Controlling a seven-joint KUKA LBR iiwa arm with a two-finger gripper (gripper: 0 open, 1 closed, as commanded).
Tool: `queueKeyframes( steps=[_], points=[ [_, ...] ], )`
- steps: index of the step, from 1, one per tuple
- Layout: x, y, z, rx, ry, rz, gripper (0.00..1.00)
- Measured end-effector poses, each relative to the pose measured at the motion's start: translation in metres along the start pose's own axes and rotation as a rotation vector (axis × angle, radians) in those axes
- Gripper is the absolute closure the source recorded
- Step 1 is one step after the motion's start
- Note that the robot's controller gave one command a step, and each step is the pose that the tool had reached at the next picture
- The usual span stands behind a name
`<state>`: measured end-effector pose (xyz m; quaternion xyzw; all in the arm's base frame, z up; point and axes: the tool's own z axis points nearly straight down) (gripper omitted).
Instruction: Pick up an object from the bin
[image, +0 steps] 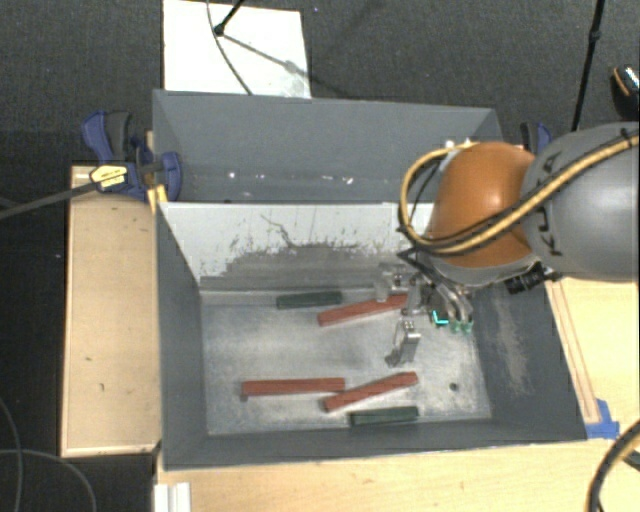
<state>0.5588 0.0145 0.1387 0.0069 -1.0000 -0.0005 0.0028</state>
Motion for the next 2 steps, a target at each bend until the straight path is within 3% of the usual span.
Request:
queueKeyframes(
  steps=[1,2],
  points=[
    [0.078,0.023,0.067,0.001,-0.023,-0.156,0.00],
    [0.046,-0.019,0.068,0.002,-0.010,-0.112,0.00]
  ],
)
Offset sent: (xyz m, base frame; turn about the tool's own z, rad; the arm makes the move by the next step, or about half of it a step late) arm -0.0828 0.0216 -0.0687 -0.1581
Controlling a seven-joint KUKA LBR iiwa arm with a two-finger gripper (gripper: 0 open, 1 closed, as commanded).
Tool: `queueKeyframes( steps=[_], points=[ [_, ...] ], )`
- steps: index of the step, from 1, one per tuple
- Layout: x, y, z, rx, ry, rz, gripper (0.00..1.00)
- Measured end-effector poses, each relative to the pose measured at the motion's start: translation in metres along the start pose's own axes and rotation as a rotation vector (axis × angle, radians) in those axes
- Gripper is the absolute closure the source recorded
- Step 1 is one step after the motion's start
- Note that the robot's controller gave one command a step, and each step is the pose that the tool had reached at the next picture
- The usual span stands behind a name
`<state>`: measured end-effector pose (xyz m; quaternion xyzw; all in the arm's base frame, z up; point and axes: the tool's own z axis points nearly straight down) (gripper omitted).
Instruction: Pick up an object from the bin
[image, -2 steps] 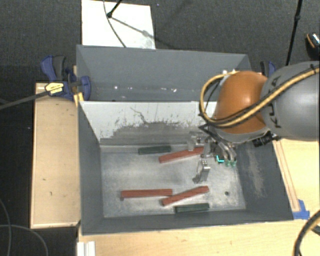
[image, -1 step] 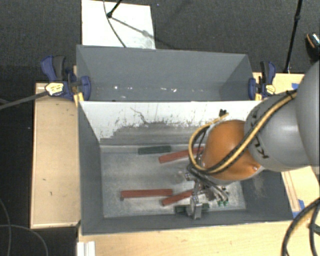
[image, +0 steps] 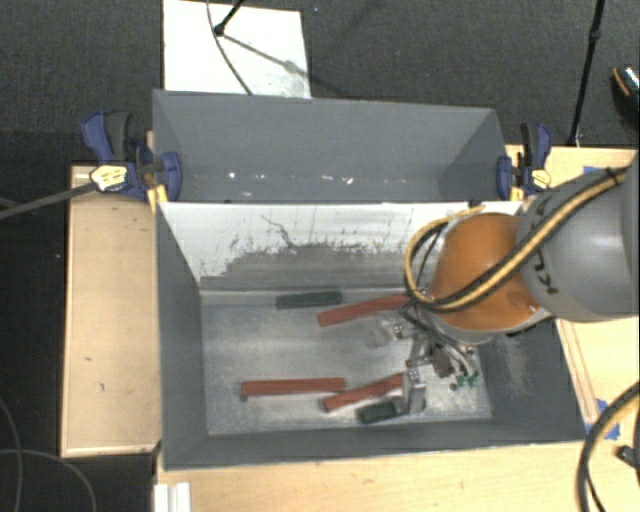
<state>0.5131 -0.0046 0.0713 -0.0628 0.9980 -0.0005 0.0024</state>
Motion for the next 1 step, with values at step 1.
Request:
queueKeyframes(
  steps=[1],
  points=[
    [0.0026,0.0029,-0.0014,-0.002,0.011,-0.003,1.00]
  ],
)
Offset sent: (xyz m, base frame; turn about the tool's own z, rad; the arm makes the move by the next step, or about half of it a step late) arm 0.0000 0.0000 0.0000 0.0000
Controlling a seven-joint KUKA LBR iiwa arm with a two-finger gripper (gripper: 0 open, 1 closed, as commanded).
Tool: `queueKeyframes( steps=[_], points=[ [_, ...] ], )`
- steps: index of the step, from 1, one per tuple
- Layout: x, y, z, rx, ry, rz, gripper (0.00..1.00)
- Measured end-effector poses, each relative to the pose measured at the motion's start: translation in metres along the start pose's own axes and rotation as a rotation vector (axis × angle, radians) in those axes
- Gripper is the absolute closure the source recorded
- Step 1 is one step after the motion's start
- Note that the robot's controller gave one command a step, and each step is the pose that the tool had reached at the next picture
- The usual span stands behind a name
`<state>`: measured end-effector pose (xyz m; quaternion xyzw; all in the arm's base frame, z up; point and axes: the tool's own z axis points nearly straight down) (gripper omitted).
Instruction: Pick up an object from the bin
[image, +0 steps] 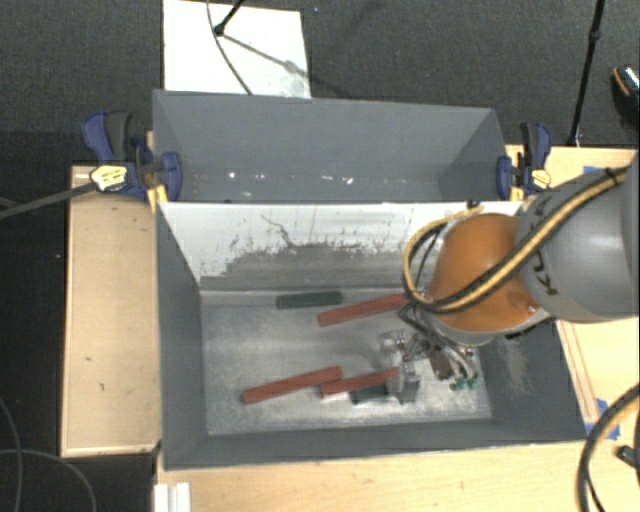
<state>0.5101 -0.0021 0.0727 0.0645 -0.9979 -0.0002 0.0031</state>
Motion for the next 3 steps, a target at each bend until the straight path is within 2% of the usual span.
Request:
queueKeyframes(
  steps=[1,2,3],
  points=[
    [-0.012,-0.022,-0.139,0.003,-0.017,0.022,1.00],
    [-0.010,-0.021,-0.135,0.000,-0.008,0.022,0.00],
    [0.019,0.026,-0.047,-0.003,0.001,0.044,0.00]
  ],
)
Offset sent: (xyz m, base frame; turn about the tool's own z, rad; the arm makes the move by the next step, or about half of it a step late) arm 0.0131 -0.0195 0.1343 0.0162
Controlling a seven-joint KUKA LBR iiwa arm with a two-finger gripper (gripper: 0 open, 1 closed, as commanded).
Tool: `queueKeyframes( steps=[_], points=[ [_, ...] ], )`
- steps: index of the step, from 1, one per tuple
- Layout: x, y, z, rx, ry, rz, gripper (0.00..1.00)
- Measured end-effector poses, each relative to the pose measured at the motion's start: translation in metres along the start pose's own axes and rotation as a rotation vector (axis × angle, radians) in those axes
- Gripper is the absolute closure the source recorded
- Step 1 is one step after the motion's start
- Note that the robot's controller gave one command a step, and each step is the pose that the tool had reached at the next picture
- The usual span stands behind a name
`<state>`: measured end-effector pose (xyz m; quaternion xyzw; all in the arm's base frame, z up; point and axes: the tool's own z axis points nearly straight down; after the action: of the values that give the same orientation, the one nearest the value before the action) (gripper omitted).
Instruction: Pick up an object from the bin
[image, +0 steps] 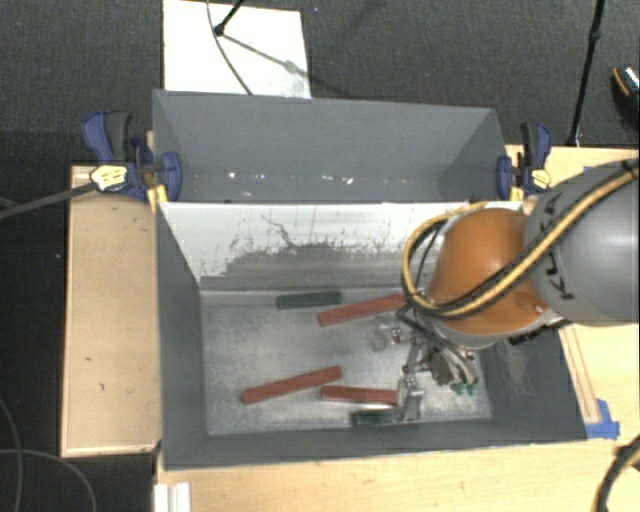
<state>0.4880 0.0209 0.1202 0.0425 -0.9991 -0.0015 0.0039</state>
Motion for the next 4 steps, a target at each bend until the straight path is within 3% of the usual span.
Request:
queueKeyframes(
  steps=[1,2,3,4],
  points=[
    [0.003,0.028,0.051,0.002,-0.016,0.005,0.00],
    [-0.031,-0.023,0.049,0.005,-0.012,-0.004,0.00],
    [-0.030,-0.020,0.047,0.003,-0.007,-0.007,1.00],
    [-0.031,-0.020,0.049,0.003,-0.012,-0.007,0.00]
  ],
)
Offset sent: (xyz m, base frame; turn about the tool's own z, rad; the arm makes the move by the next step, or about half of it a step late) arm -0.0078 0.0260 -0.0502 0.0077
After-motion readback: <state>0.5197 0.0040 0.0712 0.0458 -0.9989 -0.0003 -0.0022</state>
